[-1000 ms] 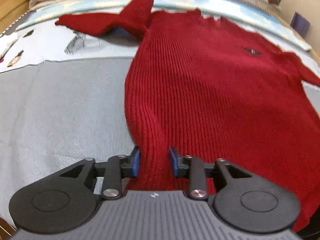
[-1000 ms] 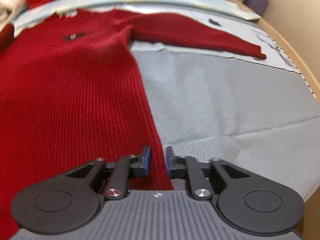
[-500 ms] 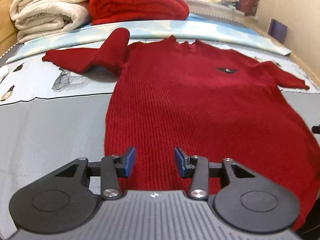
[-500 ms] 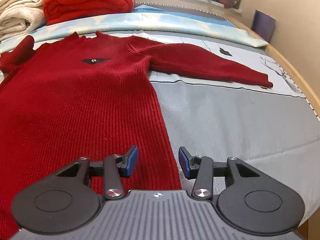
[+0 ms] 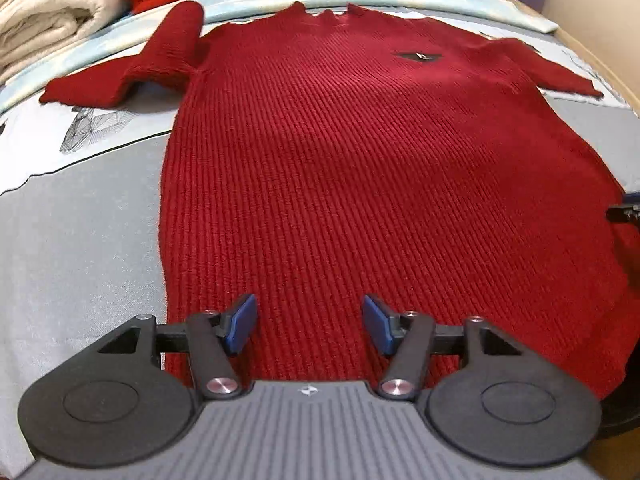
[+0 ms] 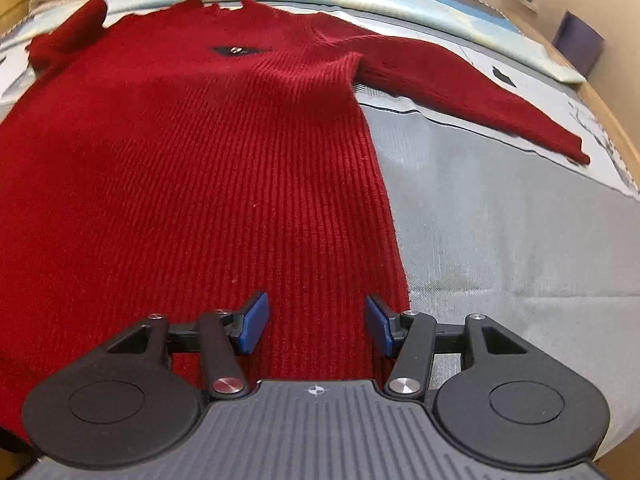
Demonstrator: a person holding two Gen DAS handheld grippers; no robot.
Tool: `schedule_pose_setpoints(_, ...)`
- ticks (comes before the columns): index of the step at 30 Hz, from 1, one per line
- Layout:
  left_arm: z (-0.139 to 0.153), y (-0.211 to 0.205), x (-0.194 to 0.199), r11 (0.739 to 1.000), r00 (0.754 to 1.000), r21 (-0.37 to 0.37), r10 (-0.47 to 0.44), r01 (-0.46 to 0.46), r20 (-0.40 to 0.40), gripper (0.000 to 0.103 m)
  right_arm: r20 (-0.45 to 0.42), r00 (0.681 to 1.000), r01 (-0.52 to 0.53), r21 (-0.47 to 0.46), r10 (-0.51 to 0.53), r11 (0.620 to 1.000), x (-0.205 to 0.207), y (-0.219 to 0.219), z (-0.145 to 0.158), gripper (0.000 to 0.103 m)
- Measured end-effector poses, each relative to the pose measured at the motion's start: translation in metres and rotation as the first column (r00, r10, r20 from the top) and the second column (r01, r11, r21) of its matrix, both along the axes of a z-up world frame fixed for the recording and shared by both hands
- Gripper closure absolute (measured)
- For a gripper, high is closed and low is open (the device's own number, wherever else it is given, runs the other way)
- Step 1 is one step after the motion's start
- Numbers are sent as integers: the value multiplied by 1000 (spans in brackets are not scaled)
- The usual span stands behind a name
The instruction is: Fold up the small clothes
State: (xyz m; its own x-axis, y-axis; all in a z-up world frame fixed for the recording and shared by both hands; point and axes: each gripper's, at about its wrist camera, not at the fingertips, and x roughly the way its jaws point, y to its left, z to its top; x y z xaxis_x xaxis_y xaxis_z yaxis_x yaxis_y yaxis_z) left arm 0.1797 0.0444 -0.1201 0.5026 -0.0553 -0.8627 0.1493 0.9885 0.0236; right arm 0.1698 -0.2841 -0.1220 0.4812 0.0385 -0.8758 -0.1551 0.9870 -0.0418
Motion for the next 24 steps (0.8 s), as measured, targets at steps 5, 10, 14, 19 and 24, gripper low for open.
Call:
schedule_pose_setpoints(5,-4,-2,1,1000,1000,30,5,-4,-25,38,9,1000,15,-6,-15,1000,3,1,2,47)
schedule_pose_setpoints(10,-1,7,6,998,998,20,54,-54,-17,37,47,999,15,-14,-14,1000,0,5,9,49)
schedule_pose_setpoints(14,4,7,6,997,997,38,67,-68,30,37,101,995,10,3,-10,1000,0,8,19,51)
schedule_pose_setpoints(19,12,5,2,998,994,36,54,-58,91,38,164,986,-3,21,-1,1000,1,14,28,57)
schedule_pose_setpoints(24,22,2,0,999,988,0,51,-51,146,42,225,974,-4,48,-6,999,5,21,42,57)
